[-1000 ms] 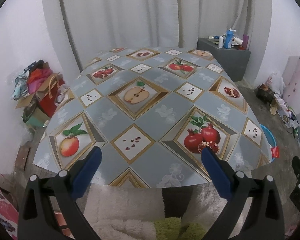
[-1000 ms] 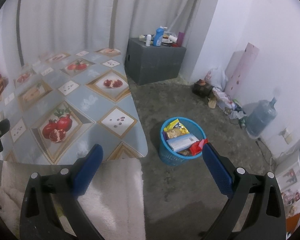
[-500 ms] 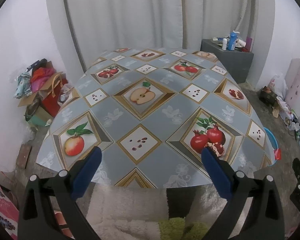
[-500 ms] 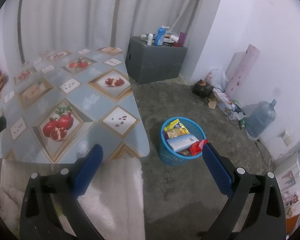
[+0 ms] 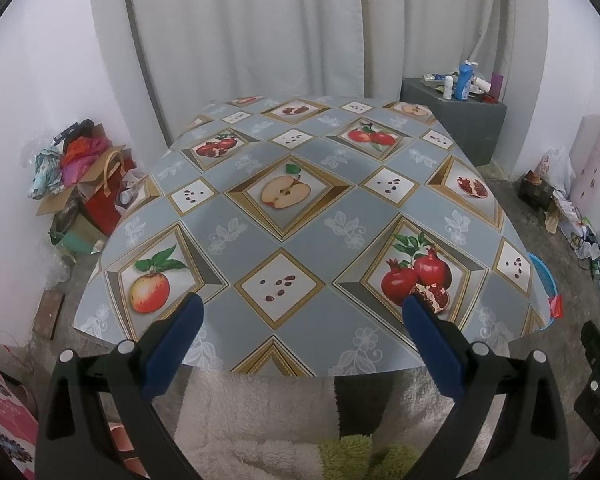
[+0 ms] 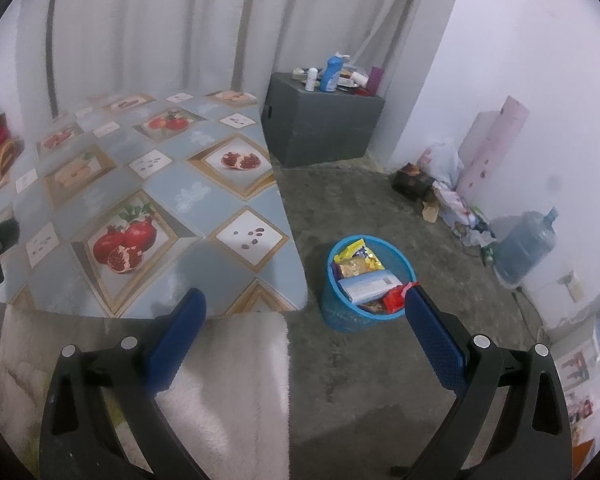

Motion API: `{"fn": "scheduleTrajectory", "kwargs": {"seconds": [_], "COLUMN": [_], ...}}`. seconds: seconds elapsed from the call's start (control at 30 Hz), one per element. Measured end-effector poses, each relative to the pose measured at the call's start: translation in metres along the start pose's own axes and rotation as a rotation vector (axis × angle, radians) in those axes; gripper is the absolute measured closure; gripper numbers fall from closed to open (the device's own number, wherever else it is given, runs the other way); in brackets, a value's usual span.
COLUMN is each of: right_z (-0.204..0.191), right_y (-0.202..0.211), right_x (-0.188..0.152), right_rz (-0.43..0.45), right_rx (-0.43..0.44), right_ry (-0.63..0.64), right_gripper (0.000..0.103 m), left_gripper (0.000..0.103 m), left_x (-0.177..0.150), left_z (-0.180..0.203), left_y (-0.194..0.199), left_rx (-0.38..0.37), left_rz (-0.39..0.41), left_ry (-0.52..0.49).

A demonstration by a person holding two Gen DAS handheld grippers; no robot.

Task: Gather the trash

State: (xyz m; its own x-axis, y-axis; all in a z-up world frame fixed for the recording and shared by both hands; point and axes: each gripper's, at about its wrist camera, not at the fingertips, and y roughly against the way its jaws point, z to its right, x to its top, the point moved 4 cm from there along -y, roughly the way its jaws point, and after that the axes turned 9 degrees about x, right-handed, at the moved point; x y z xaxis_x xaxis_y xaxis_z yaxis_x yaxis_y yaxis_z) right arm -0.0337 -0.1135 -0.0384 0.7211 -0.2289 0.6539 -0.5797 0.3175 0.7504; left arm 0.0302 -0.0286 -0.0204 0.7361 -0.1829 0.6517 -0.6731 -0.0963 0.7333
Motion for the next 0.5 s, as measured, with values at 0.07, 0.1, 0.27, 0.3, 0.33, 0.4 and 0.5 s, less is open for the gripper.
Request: {"fn": "scheduleTrajectory", "kwargs": {"seconds": [0.07,0.1,0.27,0.3,0.33,0.4,0.5], "right_z": [-0.0009,-0.0006,-0.0011,-0.0007,-0.0018,-0.0016,-0.0021], "right_y": [-0.0001,0.0,-0.0018,-0.0012,-0.0014,-0.0009,-0.0011], "right_x": [-0.0004,-0.001,0.0007,0.0004,0.001,0.0008,0.0005], "right_rz": [-0.001,-0.002,-0.007,-0.007,-0.007,-0.006,-0.006], "right_rx": [0.009,0.013,0.025,0.027,0.028,0.028,0.028], "right_ry": [0.005,0.007,0.021,0.024,0.027,0.025,0.022], "right_gripper": [0.008,0.008,0.008,0.008,0.008,0.008,0.008], "left_gripper": [0.005,0.005,0.005,0.005,0.005,0.005,0.005], "left_x": [0.0002,0.0002,0.0001,-0.0001,-0.0002,-0.0003,-0.0014], "left_z": [-0.0002,-0.0002,-0.001,-0.0018,-0.0016,-0.0023,-0.0032], "left_y": [-0.0003,-0.0005,-0.0013,-0.0013,-0.0014,-0.0011,-0.0014], "left_rx": [-0.001,0.0,0.001,0.001,0.001,0.003,0.014], "left_rz": [0.0,0.001,-0.001,-0.001,-0.001,0.002,-0.005], "left_ry": [0.0,-0.002,-0.004,-0.003,-0.003,-0.006,-0.007]}}
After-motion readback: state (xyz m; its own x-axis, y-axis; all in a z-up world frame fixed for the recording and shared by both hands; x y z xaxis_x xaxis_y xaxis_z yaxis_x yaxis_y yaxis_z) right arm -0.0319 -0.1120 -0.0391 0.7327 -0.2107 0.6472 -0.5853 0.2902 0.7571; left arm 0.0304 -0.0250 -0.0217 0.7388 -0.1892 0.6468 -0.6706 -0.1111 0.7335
